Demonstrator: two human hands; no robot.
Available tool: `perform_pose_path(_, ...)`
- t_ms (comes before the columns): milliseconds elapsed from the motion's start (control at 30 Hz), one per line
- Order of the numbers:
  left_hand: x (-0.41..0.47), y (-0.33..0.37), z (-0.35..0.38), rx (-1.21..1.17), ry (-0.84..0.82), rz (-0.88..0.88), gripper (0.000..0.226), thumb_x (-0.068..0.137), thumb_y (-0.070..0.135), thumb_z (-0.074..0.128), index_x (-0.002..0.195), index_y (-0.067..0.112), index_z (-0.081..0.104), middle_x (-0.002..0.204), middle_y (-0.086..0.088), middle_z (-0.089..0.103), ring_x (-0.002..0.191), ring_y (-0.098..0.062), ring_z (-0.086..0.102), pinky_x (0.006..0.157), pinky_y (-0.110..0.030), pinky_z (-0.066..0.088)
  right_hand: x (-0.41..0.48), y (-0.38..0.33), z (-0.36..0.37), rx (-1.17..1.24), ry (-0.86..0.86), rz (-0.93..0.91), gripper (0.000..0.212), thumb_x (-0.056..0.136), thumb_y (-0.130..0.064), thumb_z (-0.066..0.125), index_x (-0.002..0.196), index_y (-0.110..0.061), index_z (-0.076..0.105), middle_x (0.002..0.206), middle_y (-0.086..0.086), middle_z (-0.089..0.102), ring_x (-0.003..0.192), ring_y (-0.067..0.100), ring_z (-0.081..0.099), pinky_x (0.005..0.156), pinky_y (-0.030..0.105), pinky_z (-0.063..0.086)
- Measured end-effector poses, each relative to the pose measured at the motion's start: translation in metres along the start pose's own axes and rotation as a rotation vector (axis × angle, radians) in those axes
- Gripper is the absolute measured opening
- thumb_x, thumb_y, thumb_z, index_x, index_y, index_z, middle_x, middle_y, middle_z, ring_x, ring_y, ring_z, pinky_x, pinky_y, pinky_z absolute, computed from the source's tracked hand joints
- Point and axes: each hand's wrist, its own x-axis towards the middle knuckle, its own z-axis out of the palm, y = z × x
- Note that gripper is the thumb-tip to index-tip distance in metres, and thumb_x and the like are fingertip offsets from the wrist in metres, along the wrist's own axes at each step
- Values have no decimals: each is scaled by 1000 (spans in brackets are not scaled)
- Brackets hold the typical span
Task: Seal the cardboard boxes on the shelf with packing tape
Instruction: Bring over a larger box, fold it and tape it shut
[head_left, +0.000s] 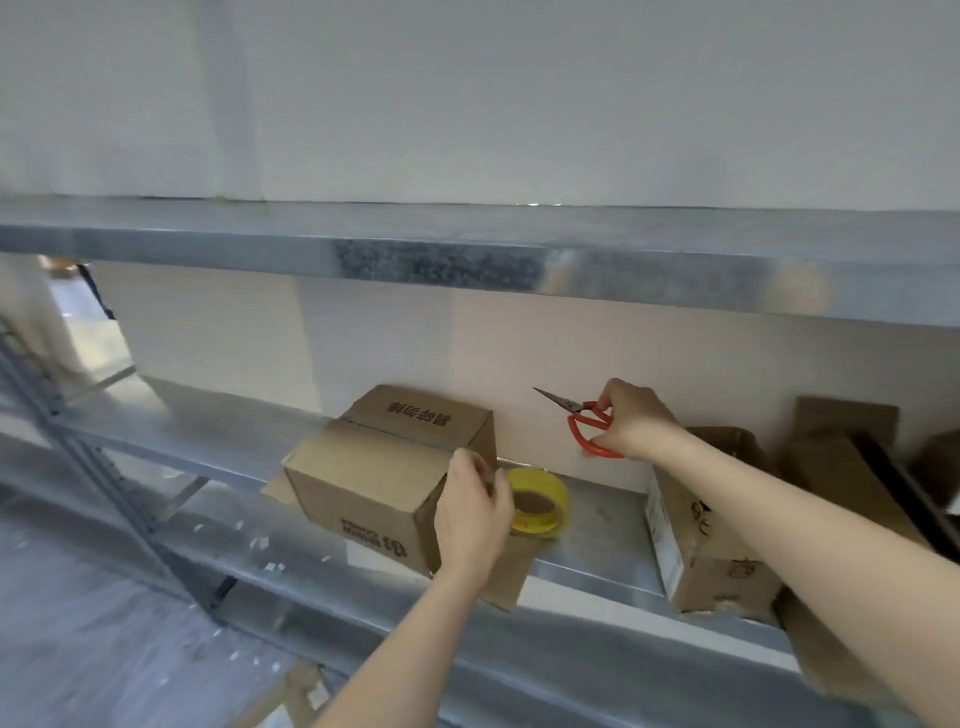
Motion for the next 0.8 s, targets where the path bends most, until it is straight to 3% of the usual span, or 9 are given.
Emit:
perform_pose_path(67,-11,10,14,-109,1,-291,25,90,41,55,93,19,42,88,1,59,85,-26,59,79,-39,48,1,0,-11,0,-11,-76,66,64,-35,88,115,-12,52,106,3,56,92,19,52,73,28,46)
perform_pose_path(167,-14,27,41,-492,1,-803,65,75,61,66,110,17,33,102,-7,55,98,-31,58,93,-43,47,-1,1,-26,-29,-47,-184,68,62,-43,88,112,-14,52,99,0,52,92,19,53,71,28,45)
perform_pose_path(267,-2,33,59,-745,99,-1027,89,60,69,73,118,26,22,108,-10,51,99,-35,60,94,-50,49,-6,-2,-34,-76,-106,-279,65,66,-48,84,109,-17,47,99,-1,52,89,17,53,67,28,45)
perform_pose_path(333,6,28,66,-738,99,-1036,85,66,61,75,123,29,22,110,-11,53,98,-35,62,93,-50,51,-7,-7,-35,-154,-159,-355,64,69,-53,80,107,-18,43,99,0,55,82,13,51,60,24,42)
perform_pose_path(433,7,24,75,-680,54,-954,55,79,42,68,121,34,34,111,-11,58,97,-33,63,91,-49,53,-4,-15,-31,-285,-270,-410,71,65,-64,76,104,-19,38,96,0,53,79,13,50,57,25,39)
perform_pose_path(500,3,25,79,-719,84,-904,39,86,33,63,118,35,41,110,-8,57,98,-31,61,92,-47,53,2,-22,-25,-356,-316,-414,74,63,-68,74,103,-18,36,101,3,53,86,18,52,65,28,44)
perform_pose_path(600,-2,24,85,-771,129,-852,36,88,31,64,117,37,44,111,-5,56,100,-28,58,92,-45,52,10,-33,-15,-480,-376,-404,88,61,-71,72,118,-16,34,112,8,50,105,26,49,80,32,44)
perform_pose_path(733,-5,26,85,-729,146,-807,33,90,30,61,117,36,42,110,-7,58,99,-27,58,91,-42,51,14,-51,-7,-568,-403,-397,85,68,-61,68,129,-12,34,103,8,48,104,28,47,87,35,49)
perform_pose_path(800,-7,24,87,-686,125,-808,26,94,34,53,117,38,41,108,-6,60,98,-26,59,91,-42,51,15,-61,-7,-581,-435,-378,91,64,-63,71,131,-13,34,109,8,51,109,28,49,90,35,49)
